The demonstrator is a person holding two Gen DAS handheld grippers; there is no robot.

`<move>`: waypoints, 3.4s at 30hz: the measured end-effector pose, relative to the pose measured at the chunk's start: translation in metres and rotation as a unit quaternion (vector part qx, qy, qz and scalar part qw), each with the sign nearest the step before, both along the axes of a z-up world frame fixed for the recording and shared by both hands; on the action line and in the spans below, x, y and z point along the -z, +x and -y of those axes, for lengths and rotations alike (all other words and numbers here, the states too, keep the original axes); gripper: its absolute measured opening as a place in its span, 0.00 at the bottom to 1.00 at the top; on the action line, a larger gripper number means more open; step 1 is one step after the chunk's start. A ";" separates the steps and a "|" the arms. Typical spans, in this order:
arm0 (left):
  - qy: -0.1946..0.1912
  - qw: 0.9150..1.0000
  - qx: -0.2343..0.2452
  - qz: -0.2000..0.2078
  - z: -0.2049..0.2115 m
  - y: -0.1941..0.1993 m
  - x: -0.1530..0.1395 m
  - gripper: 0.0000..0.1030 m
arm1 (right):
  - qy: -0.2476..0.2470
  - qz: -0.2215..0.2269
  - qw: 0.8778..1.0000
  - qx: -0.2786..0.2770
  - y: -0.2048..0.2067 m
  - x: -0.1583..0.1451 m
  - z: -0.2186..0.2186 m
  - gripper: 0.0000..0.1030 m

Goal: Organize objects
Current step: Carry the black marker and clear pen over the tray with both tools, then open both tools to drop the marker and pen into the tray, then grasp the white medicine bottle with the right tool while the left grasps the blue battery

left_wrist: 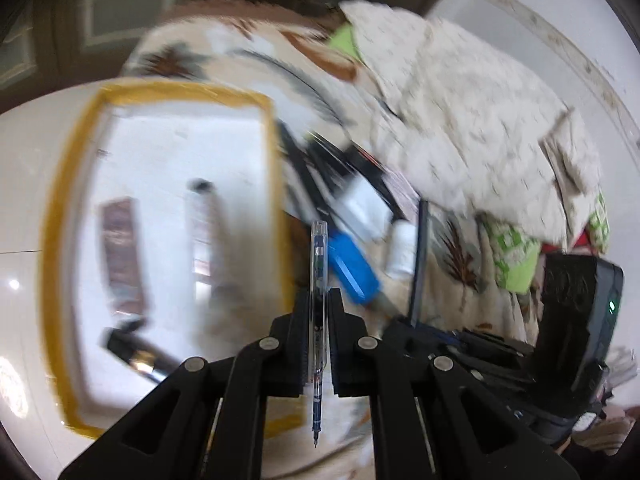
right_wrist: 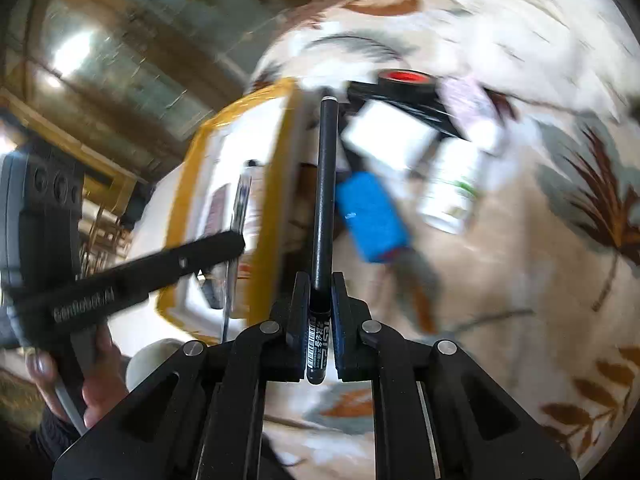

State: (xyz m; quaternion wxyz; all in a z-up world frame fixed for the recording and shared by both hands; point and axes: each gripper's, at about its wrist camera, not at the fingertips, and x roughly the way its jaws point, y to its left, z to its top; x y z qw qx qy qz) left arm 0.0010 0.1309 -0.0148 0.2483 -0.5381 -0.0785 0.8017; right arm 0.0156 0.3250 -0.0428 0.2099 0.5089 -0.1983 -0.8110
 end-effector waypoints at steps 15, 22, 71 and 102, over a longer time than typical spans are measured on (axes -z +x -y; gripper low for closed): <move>0.041 0.993 -0.111 0.016 0.074 -0.060 0.036 0.06 | 0.038 -0.005 0.998 -0.058 -0.047 -0.008 0.084 0.09; 0.021 0.993 -0.114 0.021 0.067 -0.074 0.050 0.06 | 0.071 0.013 0.996 -0.047 -0.081 0.005 0.103 0.09; -0.004 1.000 -0.012 0.004 0.000 0.000 0.033 0.09 | 0.075 0.010 0.993 0.085 -0.021 -0.002 -0.031 0.40; -0.139 0.987 0.068 0.033 -0.085 -0.017 0.067 0.10 | 0.037 0.053 0.992 0.106 -0.043 0.038 -0.072 0.33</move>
